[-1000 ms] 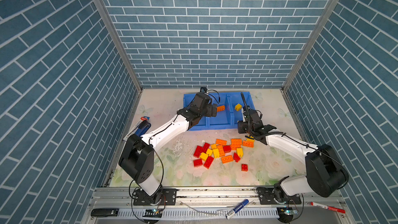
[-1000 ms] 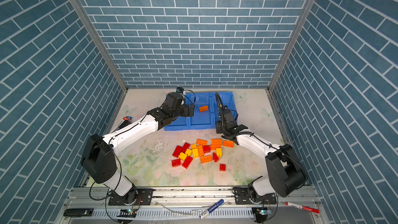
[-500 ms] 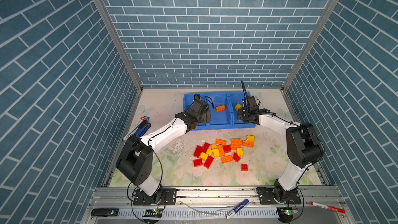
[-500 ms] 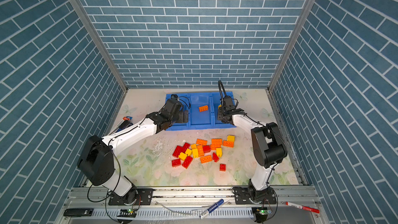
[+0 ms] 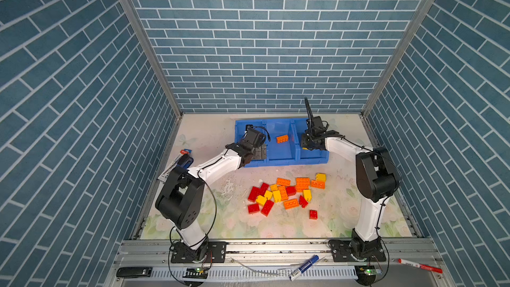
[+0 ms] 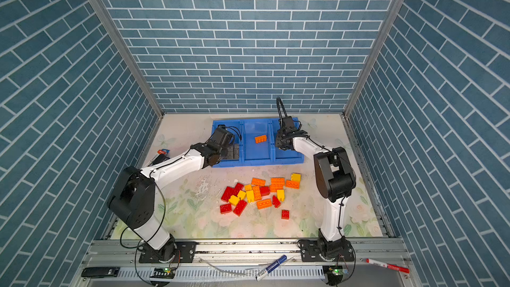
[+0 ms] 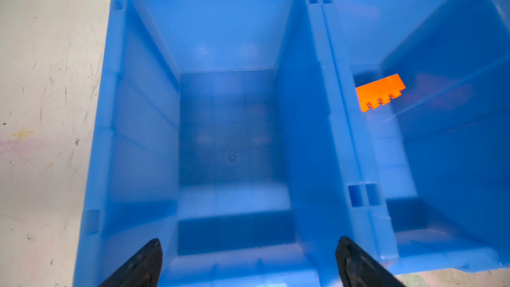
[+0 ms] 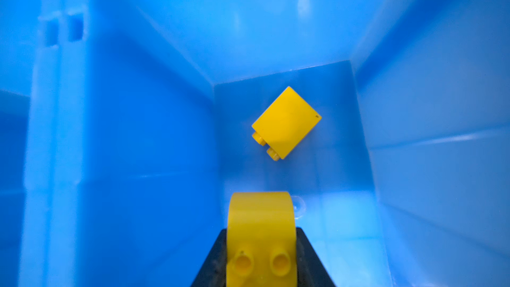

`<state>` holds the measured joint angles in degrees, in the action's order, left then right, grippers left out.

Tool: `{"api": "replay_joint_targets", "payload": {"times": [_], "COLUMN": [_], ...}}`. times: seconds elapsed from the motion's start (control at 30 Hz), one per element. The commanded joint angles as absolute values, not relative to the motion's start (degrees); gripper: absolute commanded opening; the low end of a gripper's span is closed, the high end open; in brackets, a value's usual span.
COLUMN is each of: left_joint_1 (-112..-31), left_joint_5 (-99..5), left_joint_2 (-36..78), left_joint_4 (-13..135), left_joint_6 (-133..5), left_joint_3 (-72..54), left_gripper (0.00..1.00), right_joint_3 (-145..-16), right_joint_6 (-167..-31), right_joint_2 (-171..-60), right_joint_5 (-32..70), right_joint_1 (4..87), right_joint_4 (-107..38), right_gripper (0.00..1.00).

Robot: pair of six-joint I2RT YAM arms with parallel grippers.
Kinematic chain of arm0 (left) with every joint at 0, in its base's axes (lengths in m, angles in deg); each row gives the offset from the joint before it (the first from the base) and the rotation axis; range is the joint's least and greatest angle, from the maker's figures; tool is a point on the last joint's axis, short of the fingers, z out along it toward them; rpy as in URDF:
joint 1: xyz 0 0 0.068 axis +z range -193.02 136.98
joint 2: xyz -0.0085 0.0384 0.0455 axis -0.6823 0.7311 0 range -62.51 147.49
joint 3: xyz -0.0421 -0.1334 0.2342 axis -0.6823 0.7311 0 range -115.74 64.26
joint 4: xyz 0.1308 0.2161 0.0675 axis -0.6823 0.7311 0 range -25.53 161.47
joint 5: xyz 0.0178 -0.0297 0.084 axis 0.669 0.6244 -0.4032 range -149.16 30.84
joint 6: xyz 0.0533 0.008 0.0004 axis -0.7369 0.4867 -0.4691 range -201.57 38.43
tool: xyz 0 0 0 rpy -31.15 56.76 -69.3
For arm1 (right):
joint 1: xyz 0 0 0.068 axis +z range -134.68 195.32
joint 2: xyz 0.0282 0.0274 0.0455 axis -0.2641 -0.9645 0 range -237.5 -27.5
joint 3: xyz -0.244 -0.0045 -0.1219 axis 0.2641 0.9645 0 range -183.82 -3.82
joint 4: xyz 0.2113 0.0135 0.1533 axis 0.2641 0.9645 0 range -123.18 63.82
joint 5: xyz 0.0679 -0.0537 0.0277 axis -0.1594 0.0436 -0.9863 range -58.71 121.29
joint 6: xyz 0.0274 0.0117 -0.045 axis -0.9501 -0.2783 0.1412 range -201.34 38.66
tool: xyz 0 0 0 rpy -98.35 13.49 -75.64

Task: Sort the legos into containers by color
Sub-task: Place the lego in the container, then pick up the lego from the center of the table.

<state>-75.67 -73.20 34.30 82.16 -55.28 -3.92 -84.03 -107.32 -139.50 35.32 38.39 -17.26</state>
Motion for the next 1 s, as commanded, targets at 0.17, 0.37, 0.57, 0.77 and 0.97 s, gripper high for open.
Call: {"api": "replay_joint_targets", "payload": {"times": [0.17, 0.37, 0.57, 0.77, 0.97], "left_joint_1": [-74.95, -74.96, -74.93, -75.09, -76.69], "left_joint_5": [-69.62, -67.77, -65.82, -65.53, -64.30], "left_joint_2": [35.00, 33.23, 29.61, 24.25, 18.85], "left_joint_4": [83.04, 83.36, 84.75, 89.18, 94.62], "left_joint_6": [-57.31, -57.31, -57.84, -59.10, -63.19], "left_joint_3": [-6.26, -5.54, -3.56, 0.10, 3.59], "left_gripper": [0.99, 0.99, 0.99, 0.99, 0.96], "right_joint_3": [-87.23, -86.67, -83.77, -78.79, -70.88], "right_joint_6": [-110.69, -111.13, -112.72, -113.72, -114.12], "right_joint_2": [-139.98, -138.69, -134.78, -128.67, -120.11], "right_joint_5": [33.92, 33.31, 33.87, 34.43, 32.41], "right_joint_1": [38.21, 38.22, 38.26, 38.25, 38.34], "right_joint_4": [-14.03, -13.74, -15.13, -14.90, -18.44], "right_gripper": [0.40, 0.48, 0.53, 0.61, 0.74]}}
